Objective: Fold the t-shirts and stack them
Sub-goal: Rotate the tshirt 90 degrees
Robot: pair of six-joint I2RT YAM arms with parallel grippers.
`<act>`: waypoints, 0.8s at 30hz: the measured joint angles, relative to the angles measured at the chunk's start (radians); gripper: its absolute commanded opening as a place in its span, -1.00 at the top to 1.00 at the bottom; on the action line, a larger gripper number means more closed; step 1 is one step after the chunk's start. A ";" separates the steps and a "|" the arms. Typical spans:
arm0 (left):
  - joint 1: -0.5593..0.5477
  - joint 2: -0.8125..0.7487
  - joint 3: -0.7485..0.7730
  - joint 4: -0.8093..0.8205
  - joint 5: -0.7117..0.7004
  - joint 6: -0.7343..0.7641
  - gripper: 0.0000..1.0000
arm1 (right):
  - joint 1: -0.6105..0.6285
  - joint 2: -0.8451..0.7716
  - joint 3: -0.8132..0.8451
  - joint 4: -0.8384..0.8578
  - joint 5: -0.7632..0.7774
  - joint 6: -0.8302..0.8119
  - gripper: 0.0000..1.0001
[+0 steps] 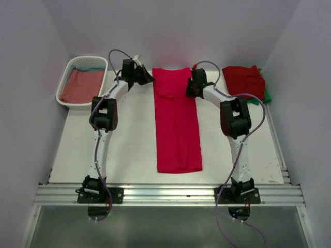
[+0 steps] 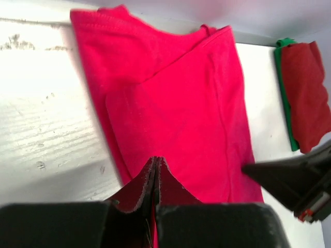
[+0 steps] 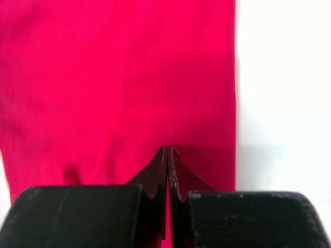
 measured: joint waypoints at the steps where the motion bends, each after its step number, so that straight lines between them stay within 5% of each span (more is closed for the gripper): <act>1: 0.003 -0.019 -0.023 0.024 0.002 -0.001 1.00 | 0.000 -0.068 -0.111 0.046 -0.003 -0.001 1.00; 3: 0.005 -0.097 -0.111 0.050 0.003 -0.002 1.00 | 0.000 -0.206 -0.309 0.142 -0.007 -0.003 0.83; 5: 0.005 -0.233 -0.249 0.099 -0.003 0.002 0.89 | 0.001 -0.333 -0.451 0.217 -0.006 0.001 0.30; 9: -0.004 -0.611 -0.530 0.151 -0.032 0.031 0.65 | 0.002 -0.636 -0.673 0.337 0.001 0.007 -0.38; 13: -0.037 -1.005 -0.866 0.229 -0.049 0.039 0.54 | 0.012 -0.906 -0.808 0.329 0.018 0.028 -0.54; 15: -0.071 -1.157 -1.065 0.275 -0.047 0.036 0.53 | 0.020 -0.995 -0.875 0.323 0.002 0.043 -0.33; 17: -0.113 -1.233 -1.257 0.316 -0.041 0.032 0.55 | 0.031 -1.082 -0.990 0.311 -0.041 0.065 0.22; 18: -0.136 -1.242 -1.344 0.312 -0.037 0.029 0.59 | 0.036 -1.121 -1.056 0.296 -0.070 0.080 0.99; 24: -0.289 -1.198 -1.707 0.211 -0.027 -0.019 0.70 | 0.053 -1.310 -1.411 0.188 -0.298 0.212 1.00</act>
